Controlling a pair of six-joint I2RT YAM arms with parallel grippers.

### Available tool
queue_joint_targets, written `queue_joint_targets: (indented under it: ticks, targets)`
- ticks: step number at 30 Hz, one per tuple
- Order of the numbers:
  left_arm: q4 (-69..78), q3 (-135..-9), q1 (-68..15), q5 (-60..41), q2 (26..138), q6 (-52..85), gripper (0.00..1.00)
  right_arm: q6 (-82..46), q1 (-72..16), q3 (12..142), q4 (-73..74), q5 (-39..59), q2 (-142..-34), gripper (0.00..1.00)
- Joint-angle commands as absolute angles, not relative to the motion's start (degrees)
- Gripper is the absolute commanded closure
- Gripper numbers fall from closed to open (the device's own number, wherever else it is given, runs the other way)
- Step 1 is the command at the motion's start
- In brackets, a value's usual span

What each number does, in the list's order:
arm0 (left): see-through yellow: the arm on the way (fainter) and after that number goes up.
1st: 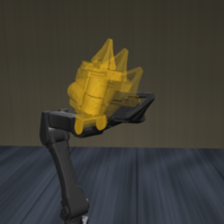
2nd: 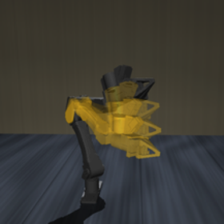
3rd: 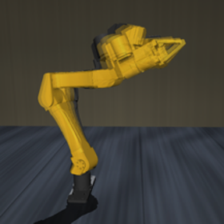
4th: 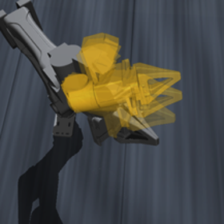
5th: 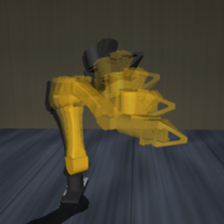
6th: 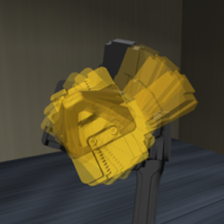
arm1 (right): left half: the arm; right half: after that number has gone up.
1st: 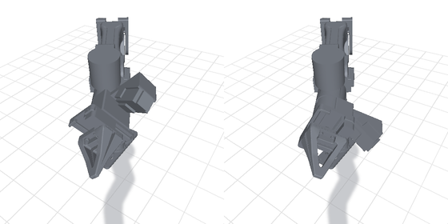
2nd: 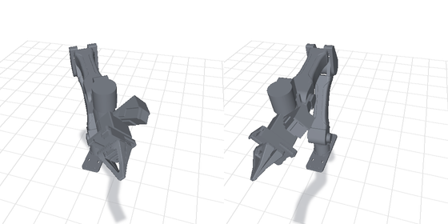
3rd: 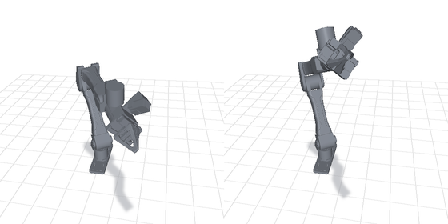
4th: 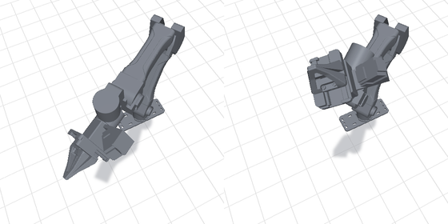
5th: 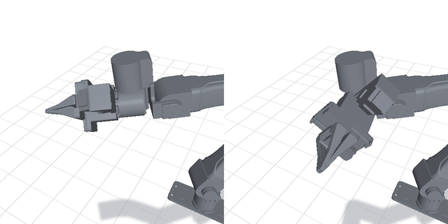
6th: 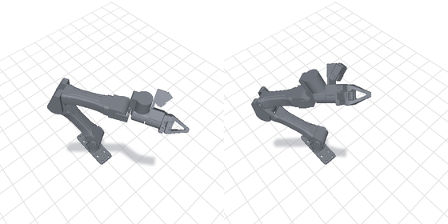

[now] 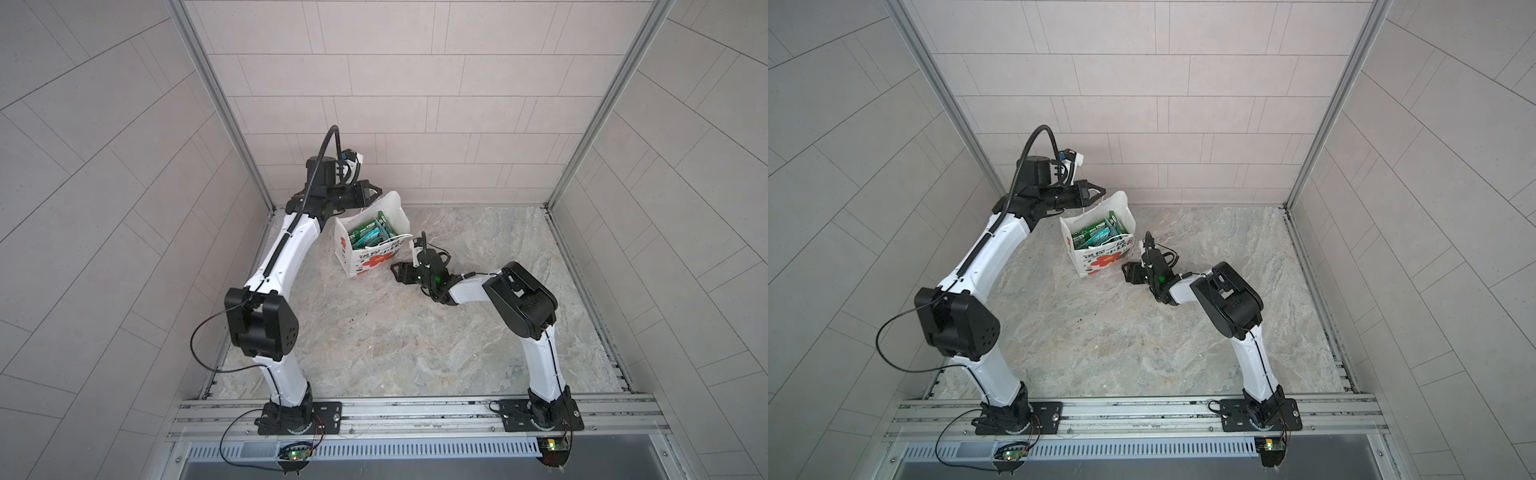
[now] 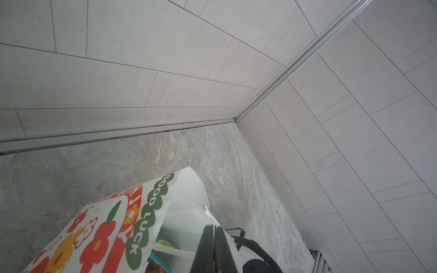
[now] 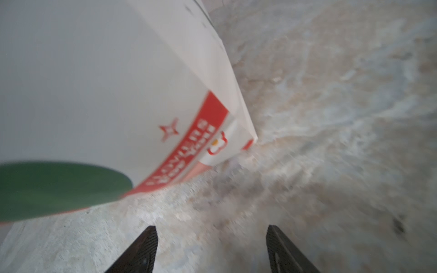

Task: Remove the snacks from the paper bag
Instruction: 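Grasp the bag rim with the left gripper and tilt it toward the right gripper, then hold the bag with the left gripper while lowering the right gripper into its opening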

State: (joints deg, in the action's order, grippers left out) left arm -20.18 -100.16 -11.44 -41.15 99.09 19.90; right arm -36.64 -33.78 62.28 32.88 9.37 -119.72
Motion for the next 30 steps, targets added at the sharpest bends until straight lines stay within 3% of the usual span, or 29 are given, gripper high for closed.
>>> queue_joint_targets:
  ticks: [1, 12, 19, 30]
  targets:
    - [-17.47, -96.89, -14.1, -38.02, 93.27, 17.28, 1.0, -36.67, -31.81, 56.99, 34.61, 7.82, -113.29, 0.25]
    - [-17.23, -87.76, -23.52, -27.52, 85.04, 14.94, 1.0, -31.08, -24.64, 41.83, 27.22, 2.75, -95.31, 0.24]
    - [-17.23, -85.34, -27.18, -25.27, 83.58, 14.85, 1.0, -25.79, -23.97, 40.72, 15.01, 0.12, -81.63, 0.24]
    - [-19.81, -86.33, -27.77, -19.49, 84.43, 15.11, 1.0, -21.48, -25.75, 43.39, 4.94, 19.61, -65.68, 0.24]
